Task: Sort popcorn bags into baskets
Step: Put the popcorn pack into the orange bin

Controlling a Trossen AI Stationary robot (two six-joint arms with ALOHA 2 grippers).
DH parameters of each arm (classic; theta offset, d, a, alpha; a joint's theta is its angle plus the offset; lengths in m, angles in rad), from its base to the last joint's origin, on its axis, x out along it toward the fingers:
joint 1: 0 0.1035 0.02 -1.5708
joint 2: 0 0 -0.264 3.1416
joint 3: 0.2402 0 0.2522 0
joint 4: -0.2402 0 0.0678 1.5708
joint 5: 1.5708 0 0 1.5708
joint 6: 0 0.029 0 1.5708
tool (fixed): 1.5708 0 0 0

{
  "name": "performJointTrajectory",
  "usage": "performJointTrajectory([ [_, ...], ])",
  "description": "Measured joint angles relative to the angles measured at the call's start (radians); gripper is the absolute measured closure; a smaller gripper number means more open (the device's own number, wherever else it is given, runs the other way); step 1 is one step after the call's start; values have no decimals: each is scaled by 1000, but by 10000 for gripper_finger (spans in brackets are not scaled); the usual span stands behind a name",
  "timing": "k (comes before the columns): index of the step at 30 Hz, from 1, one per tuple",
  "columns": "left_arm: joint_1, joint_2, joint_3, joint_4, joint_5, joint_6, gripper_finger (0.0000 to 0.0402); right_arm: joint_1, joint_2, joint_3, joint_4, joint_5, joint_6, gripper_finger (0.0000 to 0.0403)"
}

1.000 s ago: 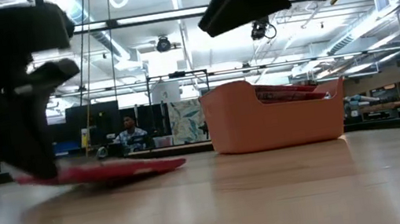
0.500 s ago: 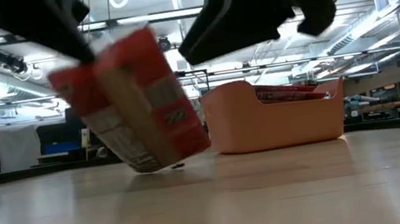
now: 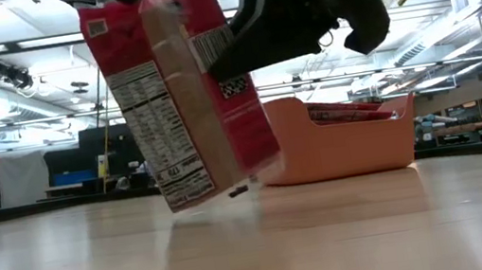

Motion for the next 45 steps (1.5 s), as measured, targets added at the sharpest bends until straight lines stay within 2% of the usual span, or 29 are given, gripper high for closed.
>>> performJointTrajectory([
  [7, 8, 0, 0, 2, -1, -5, 380, 0, 0, 0, -14, -48, -3, 374],
  [11, 14, 0, 0, 1, -18, -42, 358, 1, -1, 0, -51, -25, -16, 379],
  [17, 15, -37, 0, -13, -64, -52, 283, 25, -50, 41, -250, 230, -71, 362],
  [22, 15, -106, 1, -55, -96, -62, 229, 59, -117, 101, -485, 376, -35, 373],
  [28, 14, -132, 1, -77, -97, -107, 214, 97, -221, 108, -549, 606, -60, 368],
  [32, 14, -132, 1, -84, -97, -138, 214, 55, -291, 99, -690, 690, -33, 365],
  [35, 14, -131, 1, -94, -96, -160, 214, -15, -348, 54, -817, 686, 55, 371],
  [38, 14, -131, 1, -102, -97, -163, 214, -96, -400, -27, -842, 656, 74, 377],
  [41, 17, -130, 1, -103, -102, -158, 214, -189, -430, -107, -761, 607, -40, 372],
  [45, 46, -130, 1, -103, -120, -150, 214, -347, -435, -181, -585, 465, -247, 361],
])
